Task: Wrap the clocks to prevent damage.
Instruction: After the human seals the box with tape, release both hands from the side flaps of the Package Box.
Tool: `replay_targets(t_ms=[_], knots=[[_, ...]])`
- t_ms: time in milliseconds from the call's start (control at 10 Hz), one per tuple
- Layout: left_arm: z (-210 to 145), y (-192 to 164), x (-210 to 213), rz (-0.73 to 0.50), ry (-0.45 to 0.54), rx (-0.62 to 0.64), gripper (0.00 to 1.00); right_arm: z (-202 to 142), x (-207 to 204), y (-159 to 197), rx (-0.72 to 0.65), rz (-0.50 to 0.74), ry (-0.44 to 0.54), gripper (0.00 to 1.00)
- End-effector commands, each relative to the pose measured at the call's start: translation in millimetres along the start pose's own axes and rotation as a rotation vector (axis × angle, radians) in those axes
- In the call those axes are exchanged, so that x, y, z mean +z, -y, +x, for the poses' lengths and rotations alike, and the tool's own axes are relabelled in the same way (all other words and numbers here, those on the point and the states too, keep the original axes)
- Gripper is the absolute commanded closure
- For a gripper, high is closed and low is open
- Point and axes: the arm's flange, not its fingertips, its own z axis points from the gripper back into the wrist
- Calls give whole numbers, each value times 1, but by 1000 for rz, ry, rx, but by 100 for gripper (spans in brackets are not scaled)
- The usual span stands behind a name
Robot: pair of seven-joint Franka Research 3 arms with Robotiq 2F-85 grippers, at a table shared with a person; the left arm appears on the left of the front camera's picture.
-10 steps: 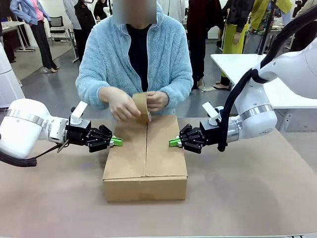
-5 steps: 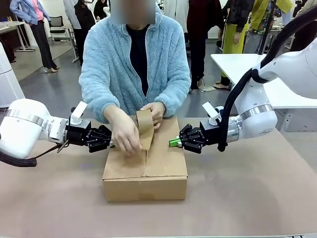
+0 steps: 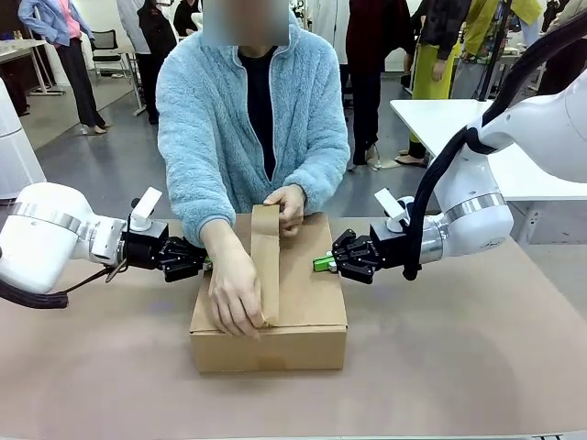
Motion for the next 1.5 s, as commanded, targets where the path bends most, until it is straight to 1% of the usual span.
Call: replay_targets(t_ms=[0, 1400], knots=[[-2, 0, -2, 12, 2, 4, 100, -2, 0, 0, 0, -3, -7, 99], [-2, 0, -2, 12, 2, 4, 100, -2, 0, 0, 0, -3, -7, 99]])
